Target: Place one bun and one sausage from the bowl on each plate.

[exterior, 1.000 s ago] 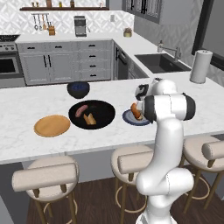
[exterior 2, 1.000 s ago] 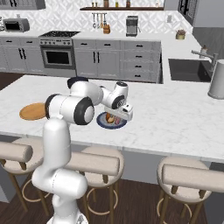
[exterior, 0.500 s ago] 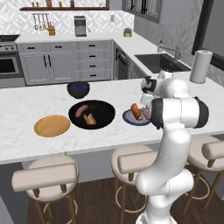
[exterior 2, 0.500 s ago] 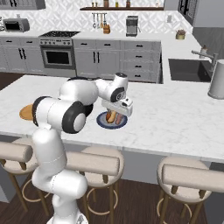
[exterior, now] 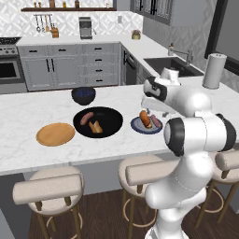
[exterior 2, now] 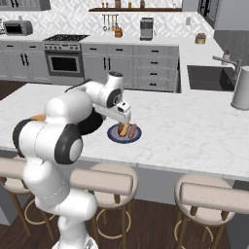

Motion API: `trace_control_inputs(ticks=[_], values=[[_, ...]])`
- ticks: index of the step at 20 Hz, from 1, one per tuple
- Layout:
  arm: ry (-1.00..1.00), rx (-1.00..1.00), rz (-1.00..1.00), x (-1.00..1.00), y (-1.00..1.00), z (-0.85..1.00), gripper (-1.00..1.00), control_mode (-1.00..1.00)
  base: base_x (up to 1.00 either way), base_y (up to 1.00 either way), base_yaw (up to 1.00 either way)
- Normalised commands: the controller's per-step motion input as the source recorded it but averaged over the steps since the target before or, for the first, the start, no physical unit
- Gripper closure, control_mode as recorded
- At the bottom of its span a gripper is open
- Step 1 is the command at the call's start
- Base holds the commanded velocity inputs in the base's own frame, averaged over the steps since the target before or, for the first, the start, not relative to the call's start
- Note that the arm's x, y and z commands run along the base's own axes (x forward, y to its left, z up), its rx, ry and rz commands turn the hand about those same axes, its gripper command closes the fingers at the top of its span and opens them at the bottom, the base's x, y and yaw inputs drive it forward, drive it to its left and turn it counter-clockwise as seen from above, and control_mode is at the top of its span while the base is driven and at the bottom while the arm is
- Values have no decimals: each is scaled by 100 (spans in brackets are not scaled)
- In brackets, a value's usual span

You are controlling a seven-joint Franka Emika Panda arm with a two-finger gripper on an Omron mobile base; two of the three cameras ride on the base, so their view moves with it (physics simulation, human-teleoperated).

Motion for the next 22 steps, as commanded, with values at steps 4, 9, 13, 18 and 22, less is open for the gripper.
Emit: trace_control_inputs(ticks=[4, 9, 13, 18, 22], values=[[0, 0, 0, -19, 98, 32, -100, -100, 0, 0, 0], [0, 0, 0, -35, 100, 7, -100, -100, 0, 0, 0], [-3, 0, 0, -11, 100, 15, -100, -100, 0, 0, 0], [-8, -2, 15, -2, 82, 13, -100, -100, 0, 0, 0], [-1, -3, 22, 0, 65, 0, -100, -100, 0, 0, 0]])
